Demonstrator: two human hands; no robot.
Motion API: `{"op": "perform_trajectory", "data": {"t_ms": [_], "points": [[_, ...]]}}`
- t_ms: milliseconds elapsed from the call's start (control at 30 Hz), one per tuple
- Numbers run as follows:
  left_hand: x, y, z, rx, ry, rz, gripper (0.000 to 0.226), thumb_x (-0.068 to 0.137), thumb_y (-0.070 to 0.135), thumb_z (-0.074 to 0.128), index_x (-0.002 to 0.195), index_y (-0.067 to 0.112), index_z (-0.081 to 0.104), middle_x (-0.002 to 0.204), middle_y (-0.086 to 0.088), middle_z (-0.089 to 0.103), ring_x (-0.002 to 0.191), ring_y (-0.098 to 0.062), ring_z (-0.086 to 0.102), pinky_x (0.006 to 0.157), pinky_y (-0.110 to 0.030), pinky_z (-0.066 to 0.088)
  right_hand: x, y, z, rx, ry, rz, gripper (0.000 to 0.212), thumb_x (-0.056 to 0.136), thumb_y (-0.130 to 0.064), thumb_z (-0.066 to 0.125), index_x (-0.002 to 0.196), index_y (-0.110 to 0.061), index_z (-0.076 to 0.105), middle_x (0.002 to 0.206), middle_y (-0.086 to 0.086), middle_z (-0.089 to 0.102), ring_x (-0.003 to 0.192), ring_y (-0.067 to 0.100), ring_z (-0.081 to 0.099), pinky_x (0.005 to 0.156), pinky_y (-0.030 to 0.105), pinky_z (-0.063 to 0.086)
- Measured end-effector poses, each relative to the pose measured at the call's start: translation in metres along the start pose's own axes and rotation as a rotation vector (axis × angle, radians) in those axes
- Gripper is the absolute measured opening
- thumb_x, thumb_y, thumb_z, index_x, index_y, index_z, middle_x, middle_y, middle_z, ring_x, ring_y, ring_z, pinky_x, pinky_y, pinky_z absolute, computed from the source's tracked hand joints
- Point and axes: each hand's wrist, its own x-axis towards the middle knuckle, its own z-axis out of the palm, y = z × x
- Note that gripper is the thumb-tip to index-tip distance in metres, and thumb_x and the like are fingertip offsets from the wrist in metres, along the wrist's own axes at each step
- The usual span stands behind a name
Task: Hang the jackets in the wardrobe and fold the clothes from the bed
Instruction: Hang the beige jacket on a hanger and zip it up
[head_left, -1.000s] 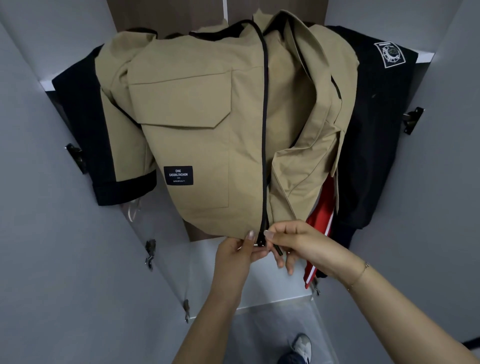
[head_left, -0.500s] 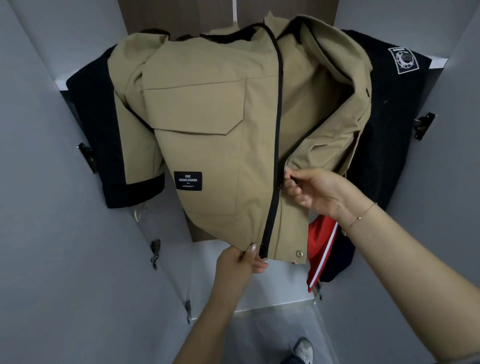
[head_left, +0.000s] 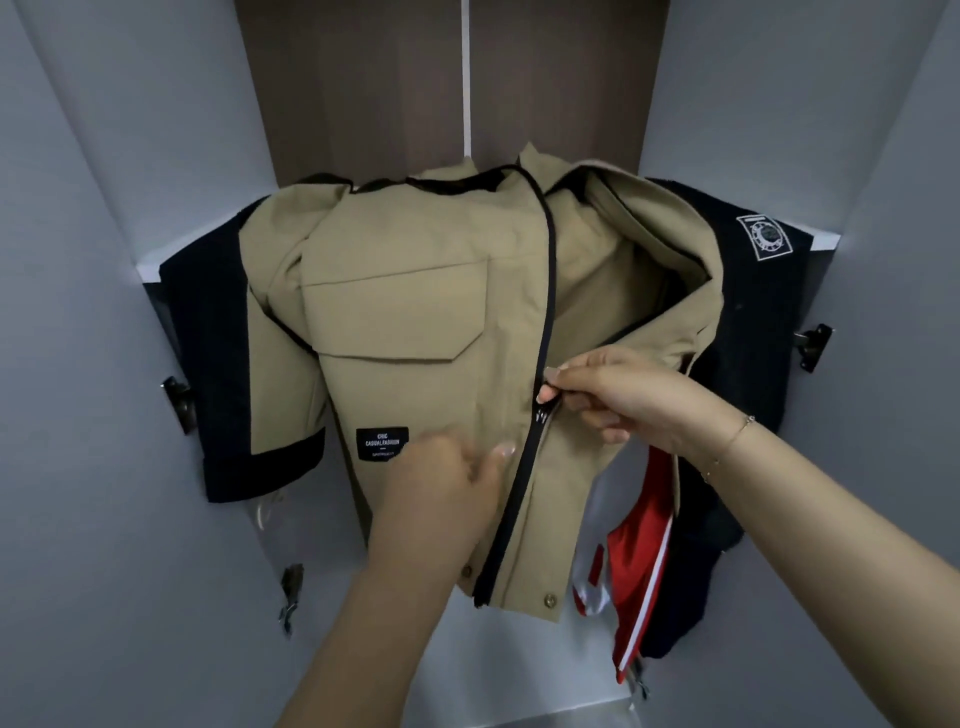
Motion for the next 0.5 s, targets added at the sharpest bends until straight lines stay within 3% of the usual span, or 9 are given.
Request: {"op": "perform_trajectory", "data": {"t_ms": [33,100,200,267,333,433,500], "points": [[0.007,0.010,0.004,-0.028,0.048,0.073,0.038,0.087,0.056,0.057,0.086,0.017,0.059,0.079,0.006,0.057,0.074,-0.014,0.056,0.067,-0.034,0.048,0.000,-0.002,-0.001,-0.026,-0.011,0.012,0.026,0.101,-0.021,0.052,0.084,-0.007,0.066,0.058,0.000,0.031,0.039,0.007,0.022,0.033,0.017,0.020],[0.020,0.026,0.017,-0.107,-0.004,0.127,0.028,0.086,0.048,0.063,0.095,0.022,0.056,0.081,0.008,0.052,0.075,-0.012,0.052,0.067,-0.031,0.044,0.002,-0.005,-0.004,-0.038,-0.016,0.031,0.028,0.102,-0.023,0.050,0.081,-0.010,0.062,0.057,-0.001,0.028,0.037,0.006,0.020,0.033,0.017,0.017],[0.033,0.033,0.038,-0.203,0.003,0.125,0.018,0.089,0.032,0.065,0.081,0.019,0.054,0.069,0.007,0.052,0.063,-0.010,0.047,0.061,-0.030,0.043,0.008,-0.007,-0.010,-0.026,-0.019,0.039,0.034,0.104,-0.026,0.044,0.075,-0.013,0.053,0.054,-0.003,0.027,0.034,0.004,0.019,0.032,0.014,0.014],[0.037,0.032,0.047,-0.220,0.046,0.140,0.022,0.089,0.027,0.064,0.074,0.015,0.054,0.063,0.005,0.049,0.060,-0.013,0.046,0.061,-0.037,0.046,0.012,-0.009,-0.016,-0.048,-0.038,0.030,0.037,0.105,-0.029,0.041,0.074,-0.013,0.051,0.052,-0.004,0.029,0.033,0.004,0.021,0.031,0.015,0.016],[0.039,0.031,0.049,-0.229,0.048,0.153,0.025,0.089,0.026,0.064,0.069,0.016,0.053,0.057,0.004,0.046,0.056,-0.012,0.046,0.061,-0.040,0.046,0.018,-0.012,-0.020,-0.240,-0.004,-0.021,0.040,0.104,-0.032,0.043,0.070,-0.014,0.054,0.049,-0.004,0.035,0.035,0.007,0.028,0.034,0.019,0.023],[0.044,0.026,0.047,-0.231,0.024,0.143,0.030,0.086,0.027,0.067,0.064,0.015,0.050,0.052,0.004,0.044,0.052,-0.012,0.043,0.053,-0.029,0.039,0.027,-0.025,-0.025,-0.731,0.142,-0.233,0.043,0.102,-0.033,0.048,0.063,-0.018,0.058,0.053,-0.006,0.046,0.049,0.009,0.042,0.048,0.018,0.033],[0.046,0.020,0.042,-0.270,-0.015,0.112,0.034,0.086,0.026,0.068,0.062,0.014,0.049,0.051,0.006,0.041,0.051,-0.009,0.040,0.050,-0.022,0.033,0.031,-0.041,-0.032,-0.877,0.196,-0.344,0.042,0.102,-0.031,0.048,0.065,-0.015,0.061,0.059,-0.006,0.053,0.056,0.006,0.049,0.057,0.018,0.037]]}}
